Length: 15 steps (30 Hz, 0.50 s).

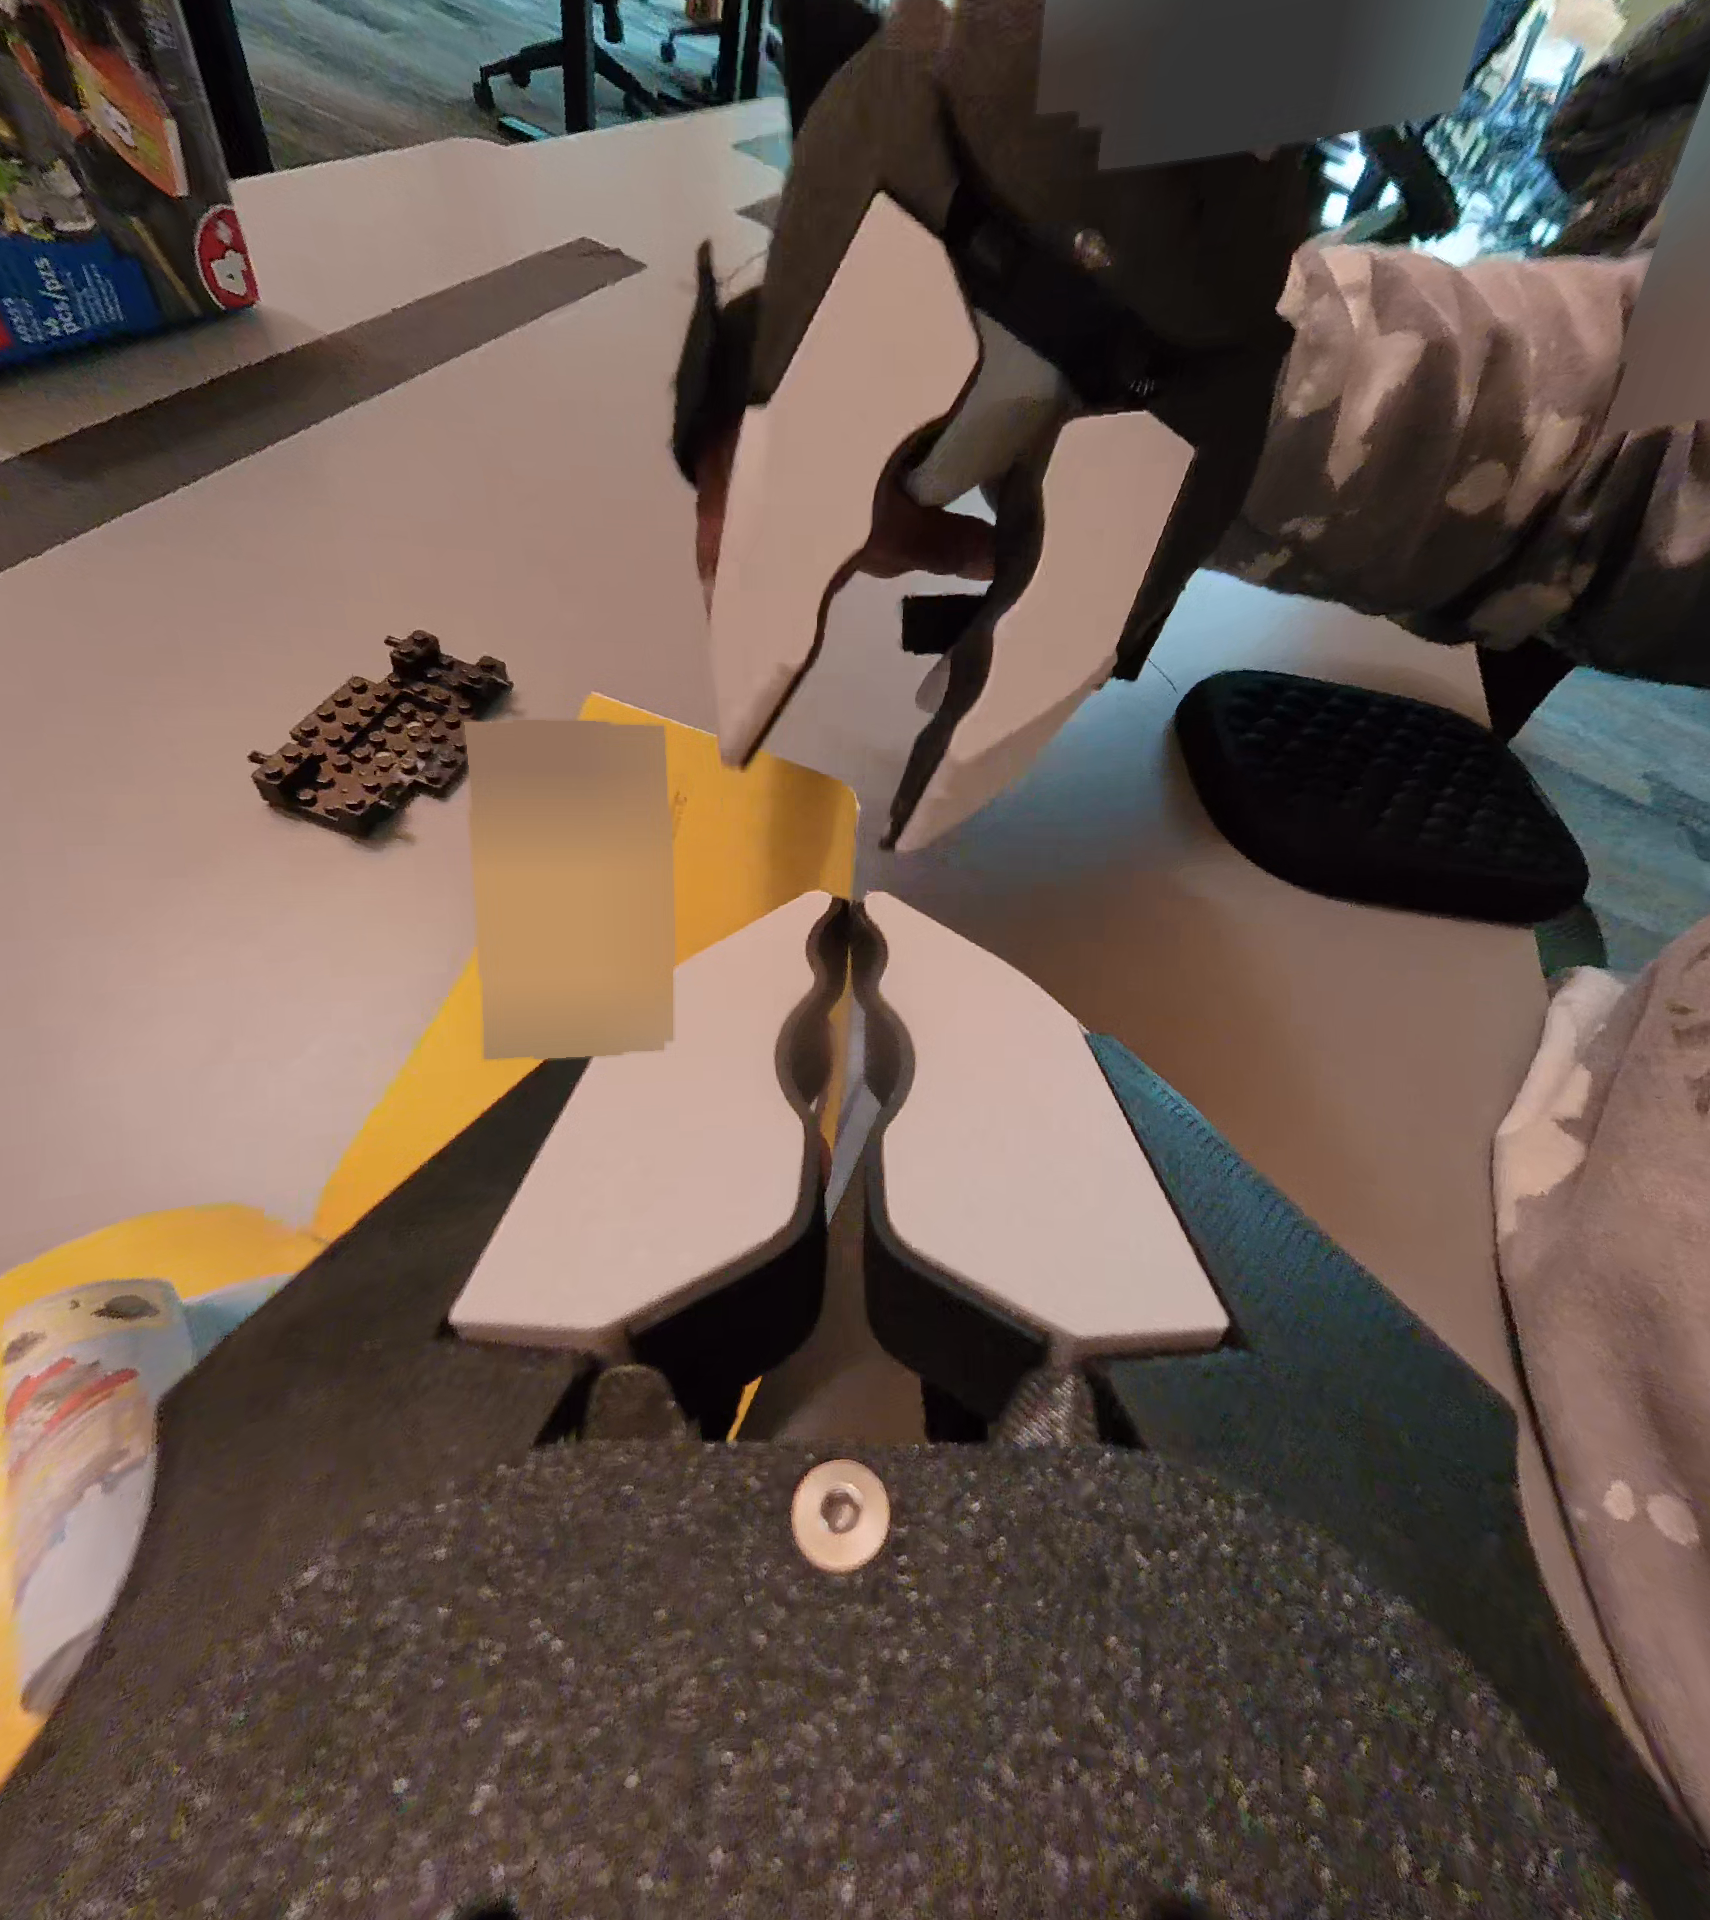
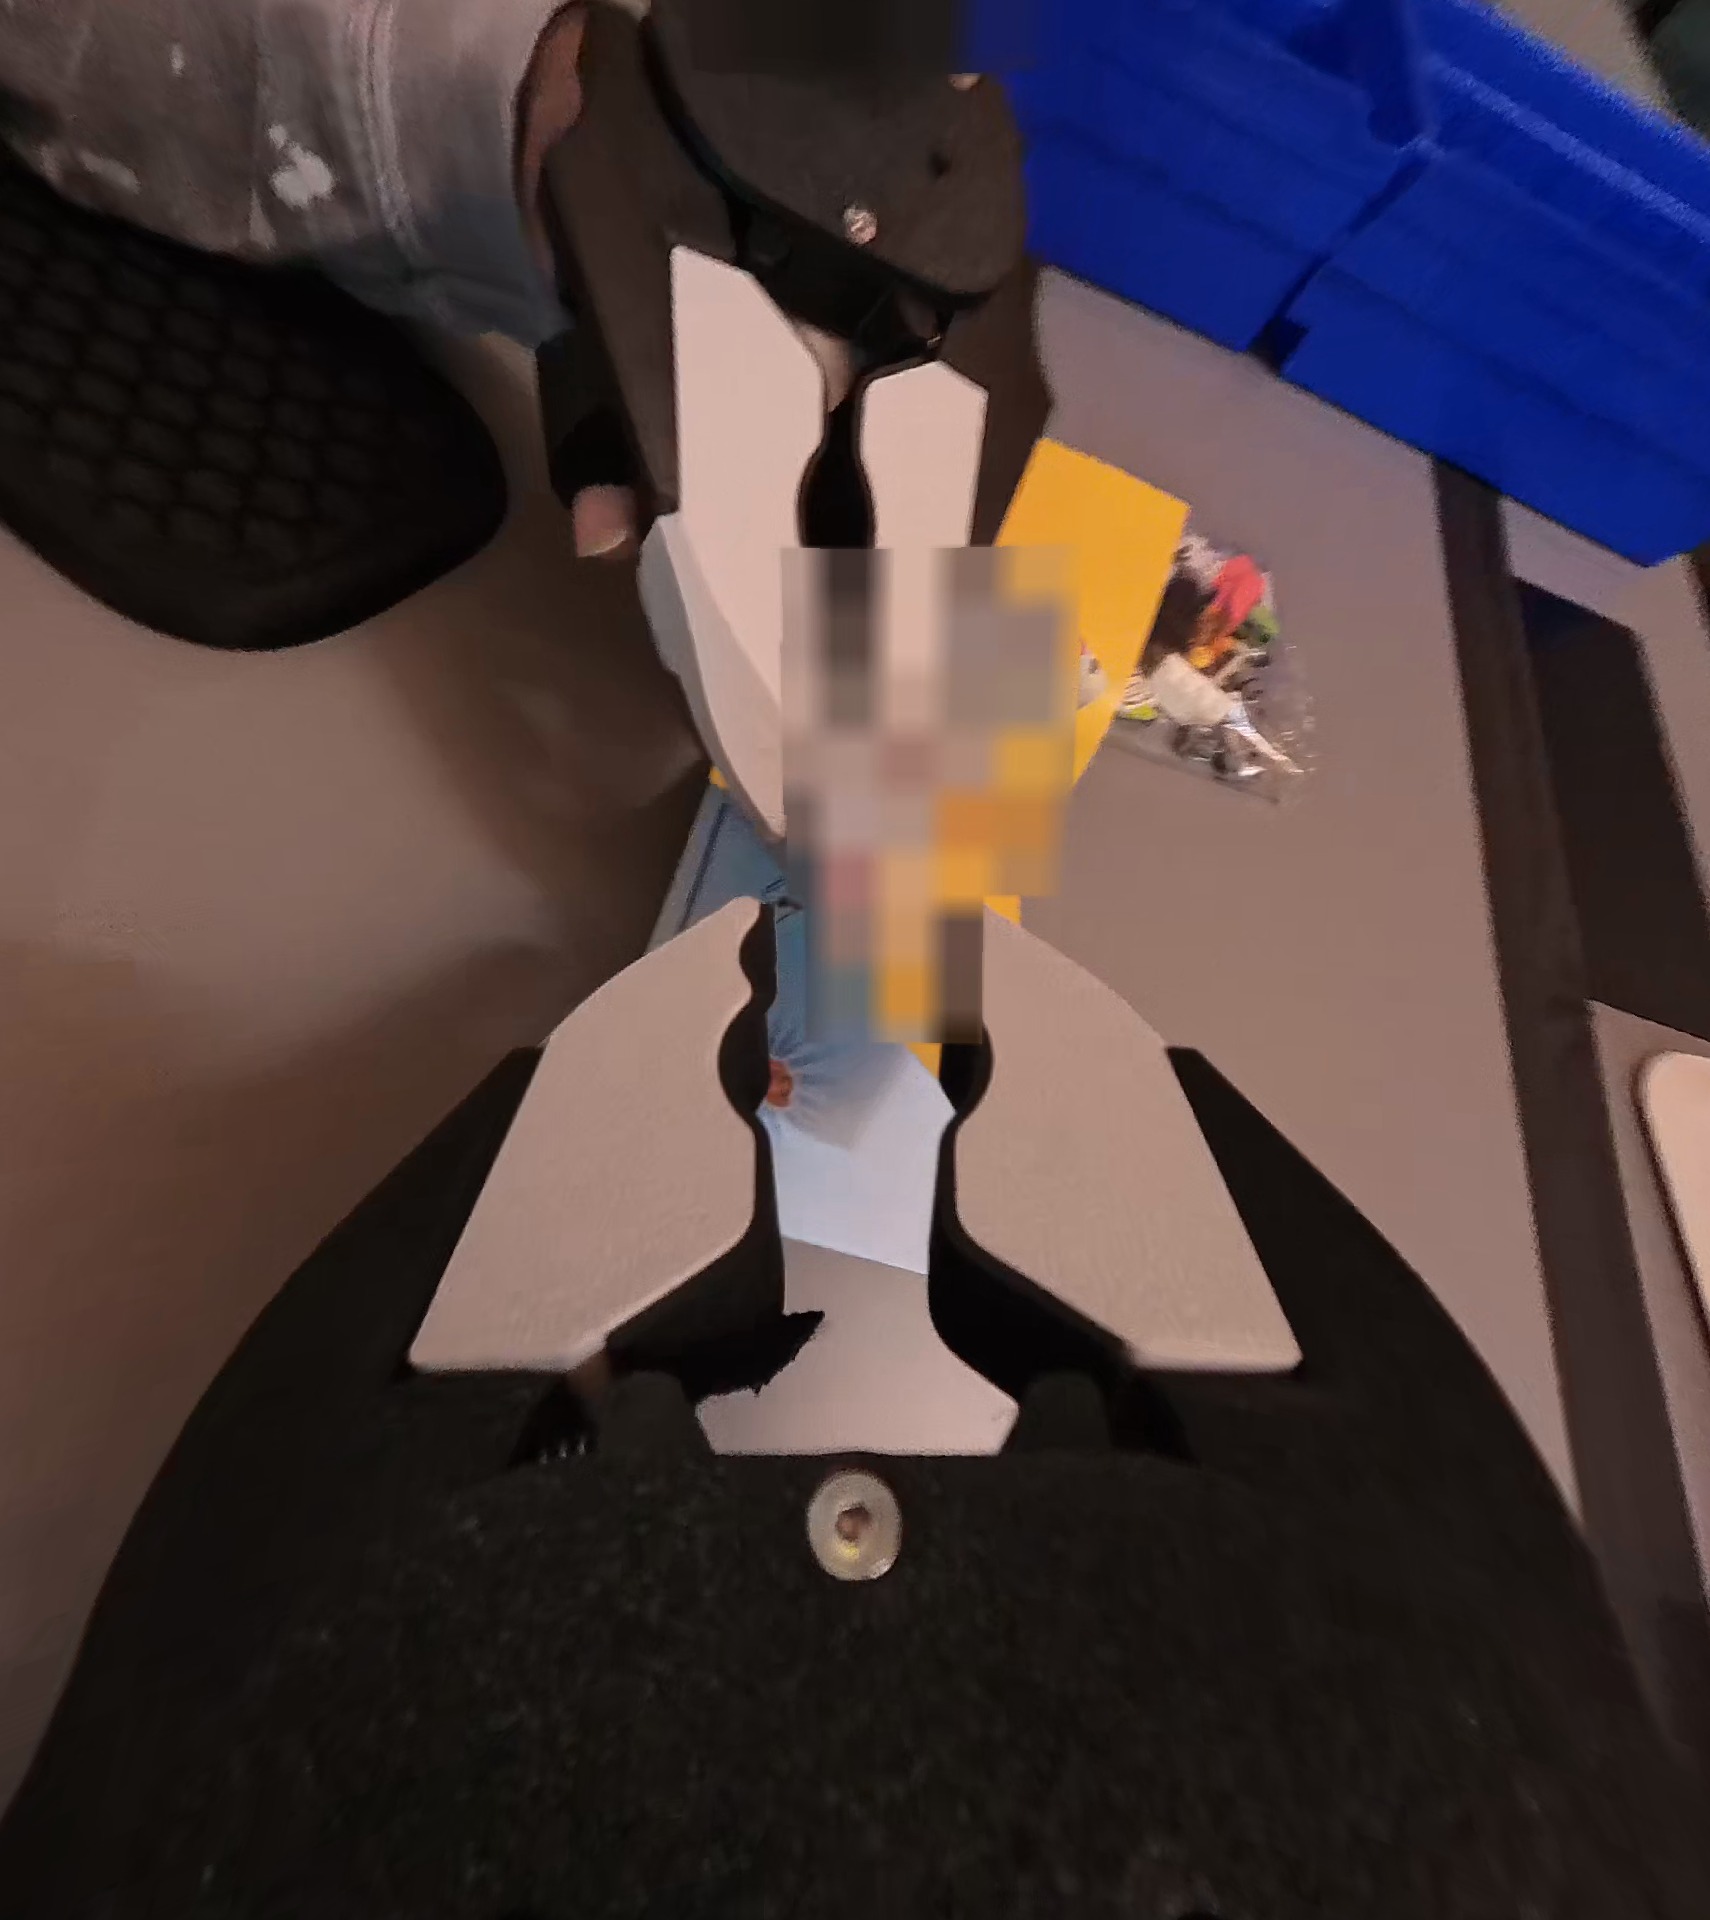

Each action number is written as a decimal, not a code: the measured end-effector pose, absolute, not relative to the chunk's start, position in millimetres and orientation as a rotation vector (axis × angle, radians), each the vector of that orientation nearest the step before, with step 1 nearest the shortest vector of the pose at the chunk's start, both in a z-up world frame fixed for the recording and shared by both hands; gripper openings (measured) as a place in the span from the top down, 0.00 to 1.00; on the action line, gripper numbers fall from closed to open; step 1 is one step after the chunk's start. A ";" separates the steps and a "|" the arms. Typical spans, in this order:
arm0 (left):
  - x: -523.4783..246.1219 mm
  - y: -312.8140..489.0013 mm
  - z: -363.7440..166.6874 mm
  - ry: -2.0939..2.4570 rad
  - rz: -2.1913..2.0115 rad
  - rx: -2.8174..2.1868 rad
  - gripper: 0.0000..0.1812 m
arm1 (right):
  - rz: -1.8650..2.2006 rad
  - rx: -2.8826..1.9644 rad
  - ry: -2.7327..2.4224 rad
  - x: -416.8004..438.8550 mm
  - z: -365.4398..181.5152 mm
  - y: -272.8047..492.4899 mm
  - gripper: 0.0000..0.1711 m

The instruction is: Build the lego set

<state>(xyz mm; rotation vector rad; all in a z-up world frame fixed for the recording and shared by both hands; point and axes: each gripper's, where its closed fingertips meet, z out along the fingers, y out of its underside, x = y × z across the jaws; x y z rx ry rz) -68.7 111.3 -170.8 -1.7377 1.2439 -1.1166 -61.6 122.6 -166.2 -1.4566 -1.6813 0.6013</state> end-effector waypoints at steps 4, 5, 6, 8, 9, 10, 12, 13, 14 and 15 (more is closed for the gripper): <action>-74.1 120.4 -165.3 1.121 -1.164 -1.763 1.00 | 0.455 -1.432 -1.541 -55.2 -150.3 134.4 0.84; -75.8 122.0 -164.0 1.090 -1.182 -1.771 1.00 | 0.394 -1.423 -1.516 -54.7 -150.4 136.7 0.84; -77.1 123.3 -162.5 1.060 -1.202 -1.776 1.00 | 0.341 -1.410 -1.487 -55.7 -151.0 138.1 0.84; -79.6 128.4 -161.2 0.984 -1.229 -1.798 1.00 | 0.274 -1.375 -1.448 -62.9 -154.4 135.3 0.84; -80.6 130.5 -161.0 0.947 -1.251 -1.810 1.00 | 0.216 -1.348 -1.420 -66.8 -154.8 135.8 0.84; -81.3 131.9 -160.7 0.913 -1.280 -1.822 1.00 | 0.150 -1.308 -1.402 -70.9 -154.7 136.1 0.83; -83.4 136.6 -161.1 0.839 -1.325 -1.848 1.00 | 0.040 -1.221 -1.388 -81.0 -154.3 135.1 0.82; -84.2 138.3 -160.7 0.807 -1.355 -1.856 1.00 | -0.016 -1.188 -1.401 -85.6 -156.9 135.6 0.82; -84.9 139.0 -159.1 0.776 -1.392 -1.858 1.00 | -0.070 -1.168 -1.419 -89.4 -160.9 137.5 0.80; -85.6 139.4 -158.3 0.752 -1.423 -1.864 1.00 | -0.108 -1.152 -1.433 -92.8 -164.4 139.7 0.79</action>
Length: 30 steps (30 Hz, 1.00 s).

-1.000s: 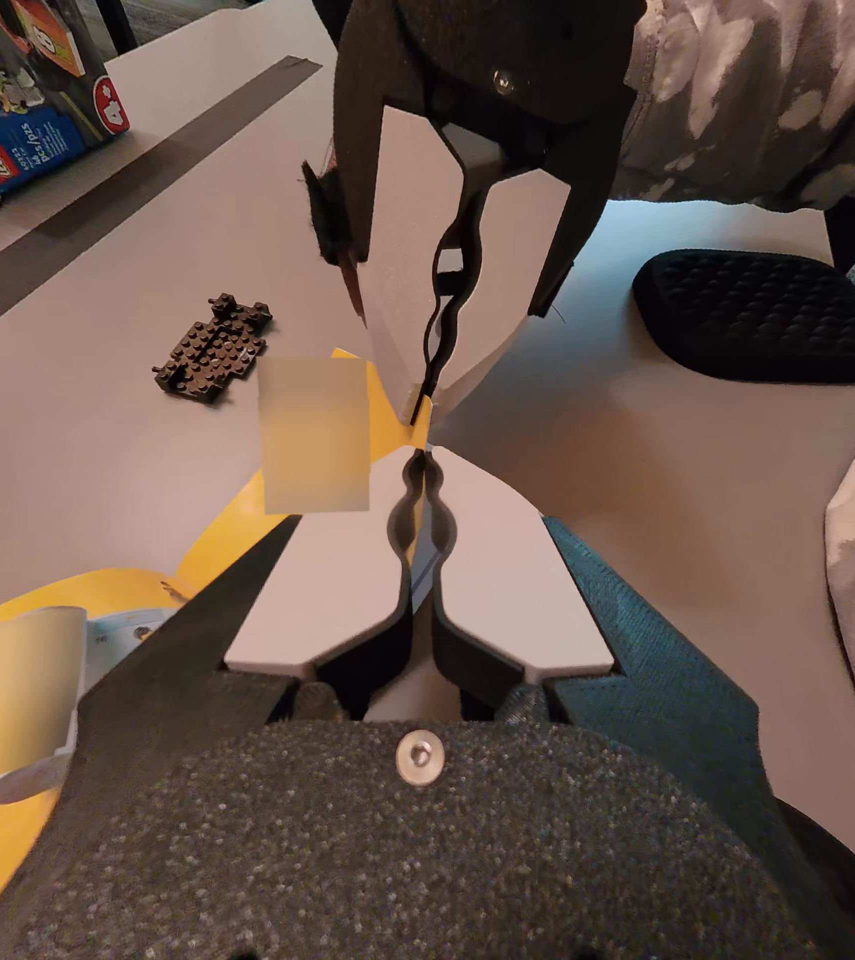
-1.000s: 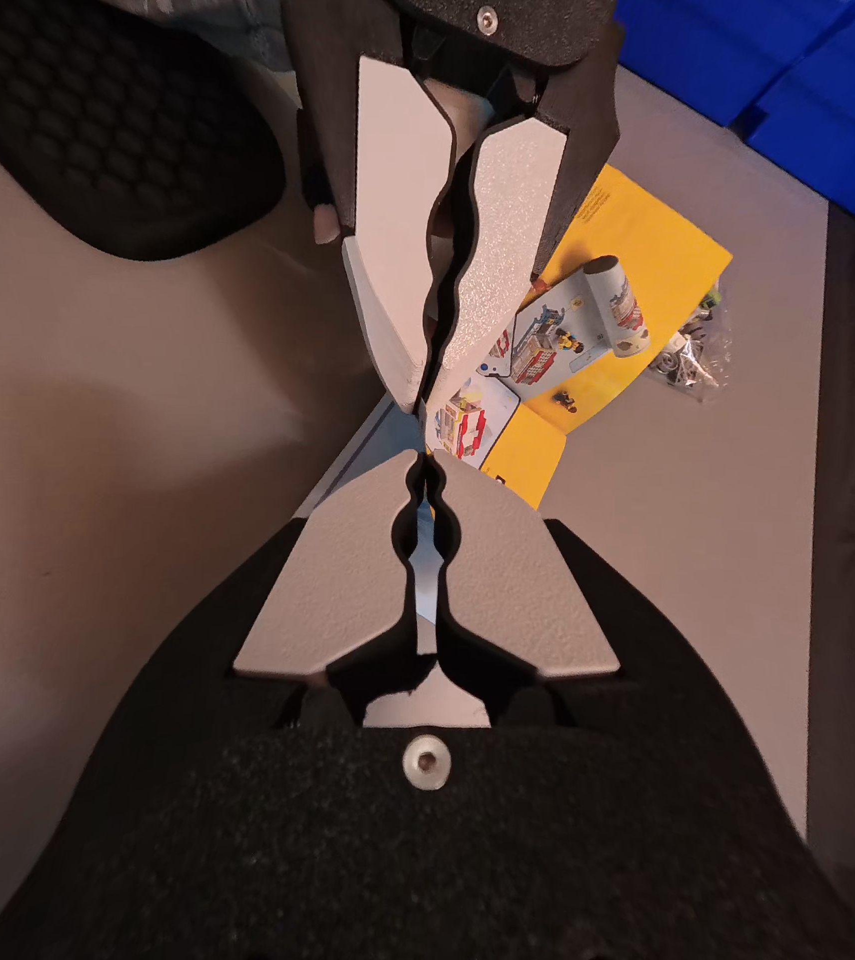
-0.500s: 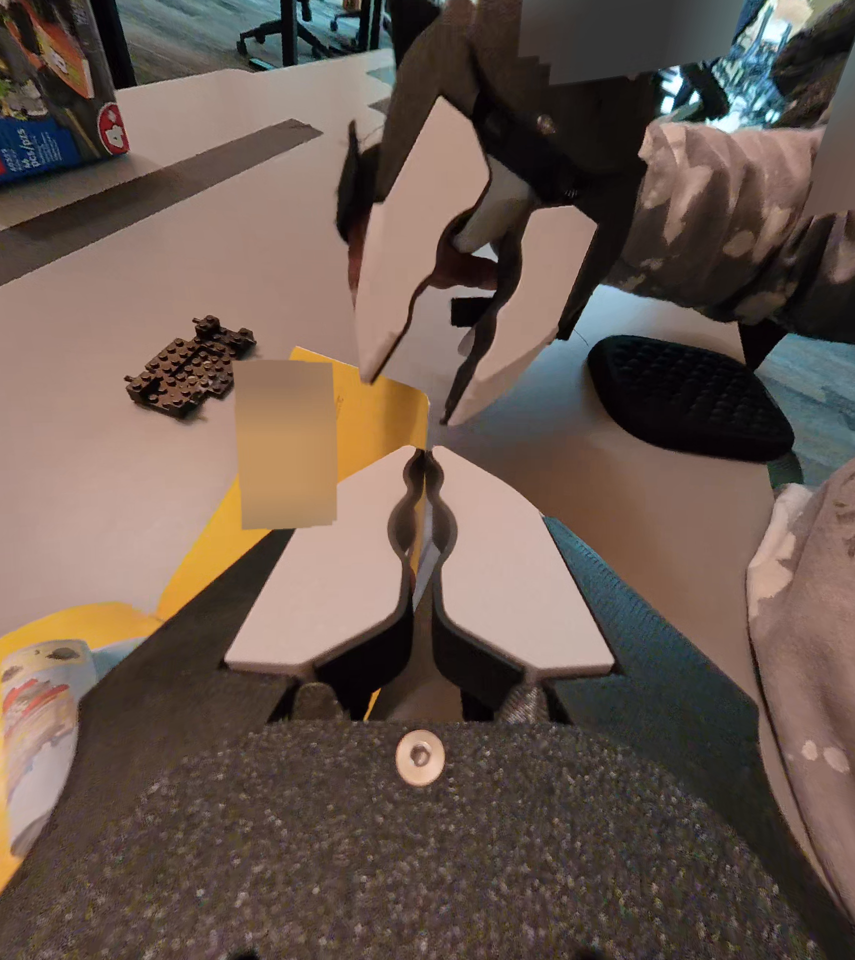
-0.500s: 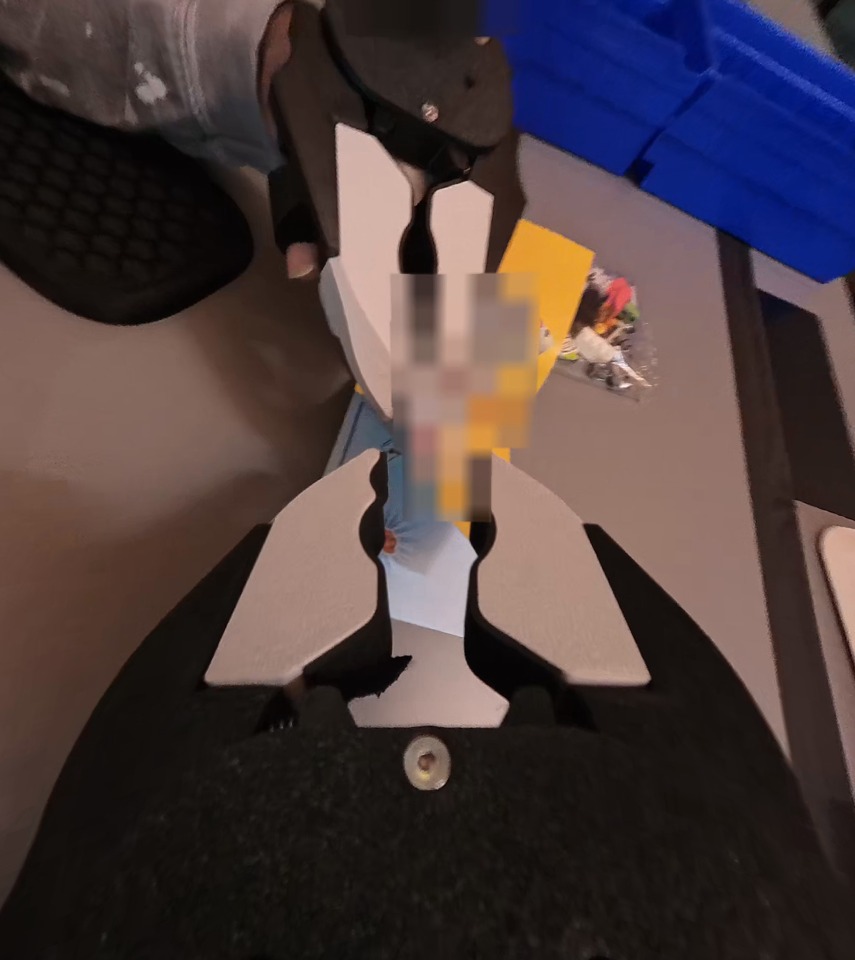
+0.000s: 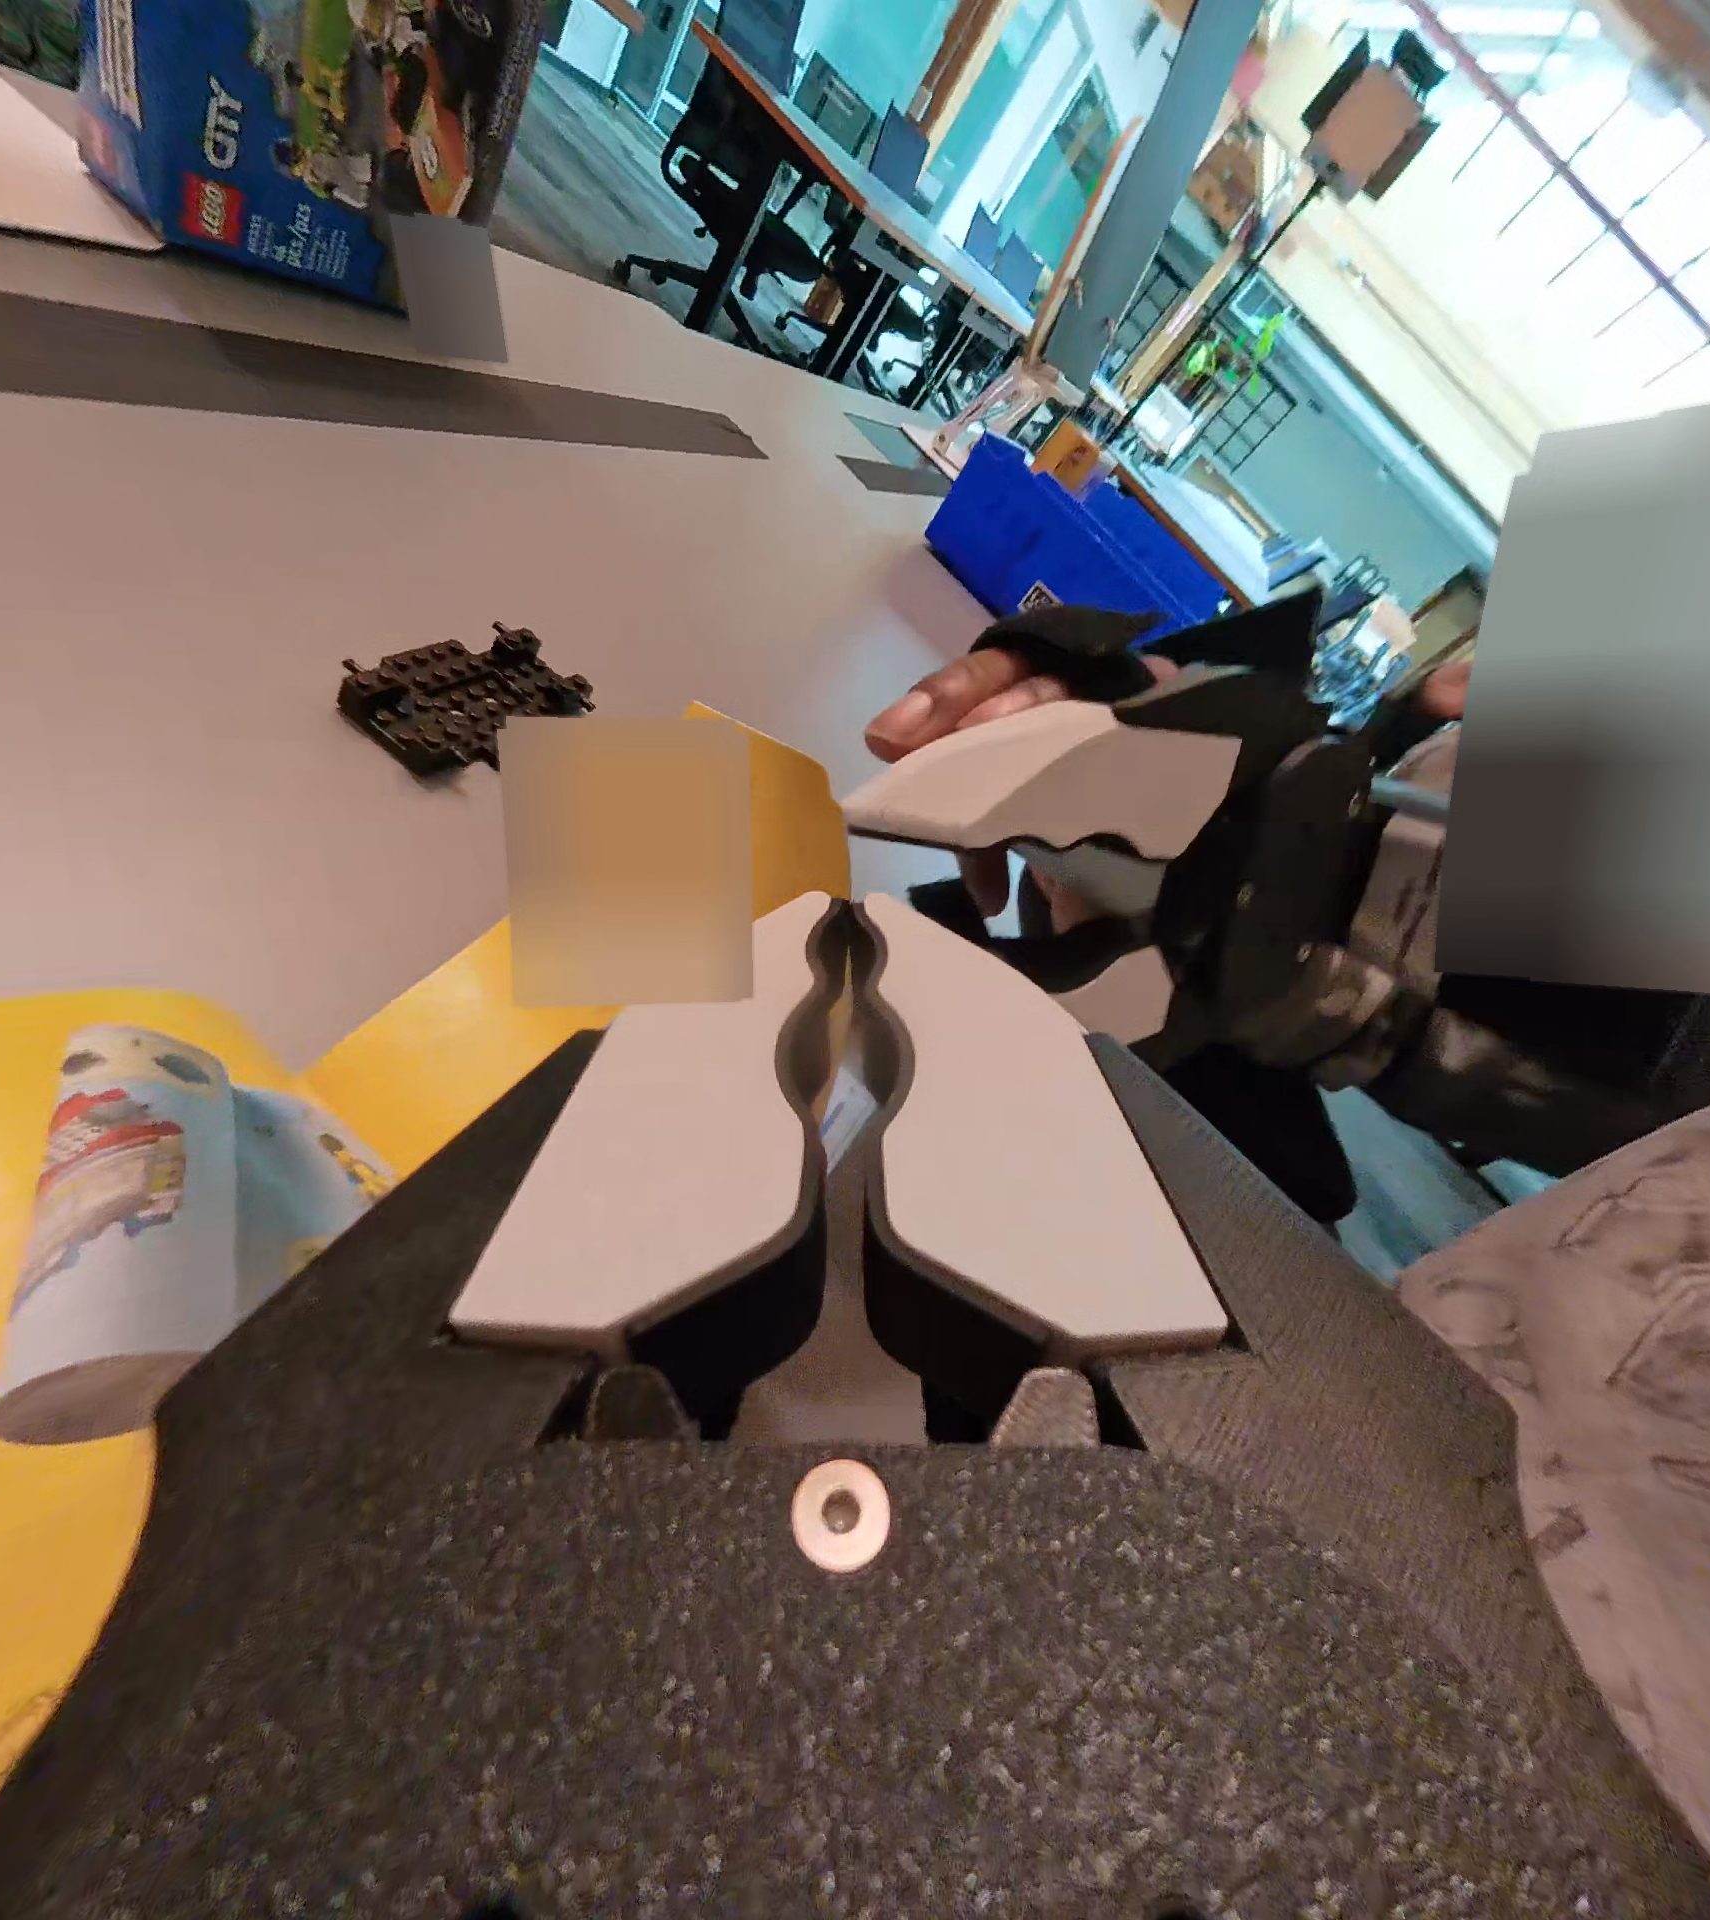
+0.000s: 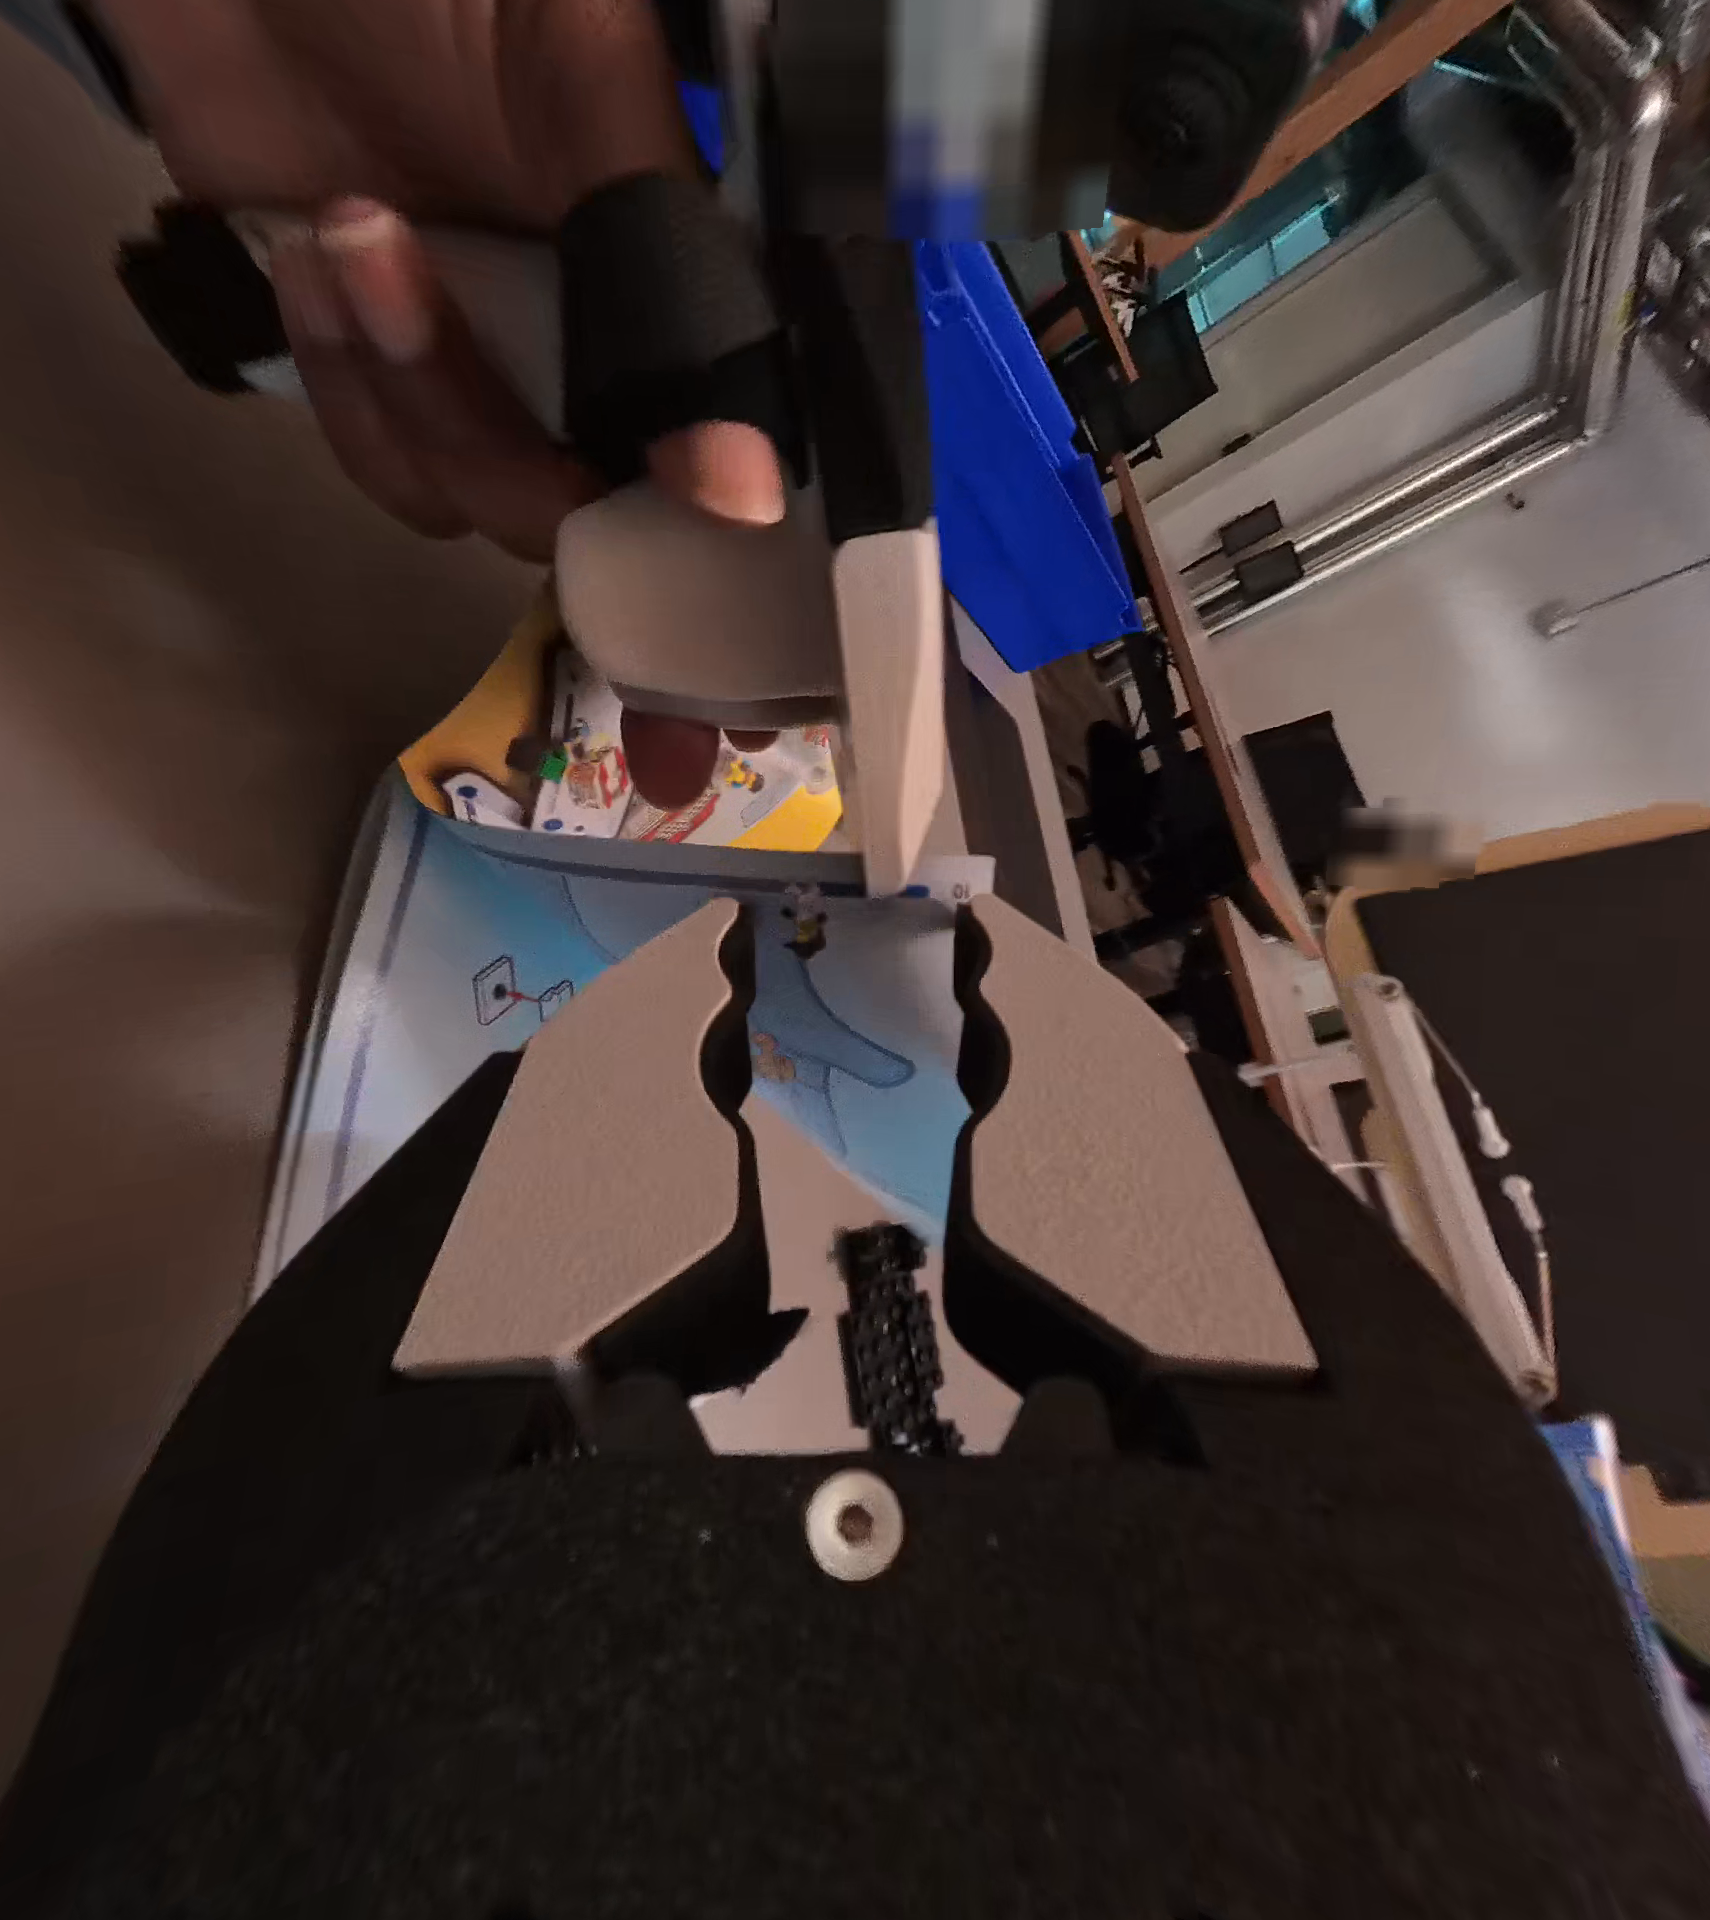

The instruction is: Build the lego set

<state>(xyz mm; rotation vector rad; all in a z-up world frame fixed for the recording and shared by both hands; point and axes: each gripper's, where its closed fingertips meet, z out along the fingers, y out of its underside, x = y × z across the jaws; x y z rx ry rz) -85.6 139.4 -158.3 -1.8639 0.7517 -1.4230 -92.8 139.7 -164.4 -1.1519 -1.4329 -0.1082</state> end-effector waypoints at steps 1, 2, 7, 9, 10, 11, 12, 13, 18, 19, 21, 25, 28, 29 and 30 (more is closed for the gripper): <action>-86.8 141.0 -159.1 0.734 -1.428 -1.874 1.00 | -0.129 -1.138 -1.445 -96.1 -167.0 141.3 0.78; -88.2 142.2 -160.6 0.729 -1.419 -1.882 1.00 | -0.141 -1.128 -1.459 -98.7 -169.1 142.4 0.78; -93.0 141.4 -164.0 0.716 -1.449 -1.897 1.00 | -0.200 -1.085 -1.499 -105.4 -172.7 148.3 0.88; -94.7 141.5 -167.1 0.723 -1.439 -1.906 1.00 | -0.206 -1.073 -1.498 -106.2 -173.0 149.7 0.92; -95.7 142.0 -168.8 0.727 -1.427 -1.908 0.99 | -0.193 -1.080 -1.492 -106.4 -173.4 150.3 0.93; -96.6 142.1 -168.9 0.726 -1.428 -1.905 0.99 | -0.181 -1.080 -1.484 -106.3 -173.1 150.6 0.94; -97.7 141.9 -168.2 0.721 -1.440 -1.901 0.99 | -0.176 -1.072 -1.479 -106.2 -172.4 150.2 0.95; -98.8 142.2 -166.8 0.713 -1.455 -1.893 0.99 | -0.179 -1.060 -1.476 -105.7 -171.5 149.8 0.95; -104.4 144.8 -160.0 0.697 -1.480 -1.862 0.99 | -0.152 -1.007 -1.497 -101.5 -169.1 141.8 0.99; -104.1 143.9 -160.1 0.706 -1.482 -1.864 0.99 | -0.148 -0.998 -1.505 -99.9 -168.7 140.0 0.99; -100.9 138.1 -161.7 0.748 -1.489 -1.869 0.99 | -0.144 -0.972 -1.500 -96.6 -165.3 136.9 0.99; -94.0 124.8 -157.8 0.854 -1.482 -1.835 0.96 | -0.143 -0.924 -1.515 -87.9 -160.9 125.9 0.98; -92.7 119.8 -160.9 0.966 -1.332 -1.816 0.96 | -0.116 -0.938 -1.538 -77.7 -163.0 114.1 0.94; -92.8 118.4 -161.3 0.988 -1.299 -1.813 0.96 | -0.079 -0.961 -1.550 -74.1 -165.5 108.0 0.92; -92.9 116.8 -160.8 1.000 -1.283 -1.809 0.96 | -0.028 -0.987 -1.562 -70.7 -167.9 100.7 0.89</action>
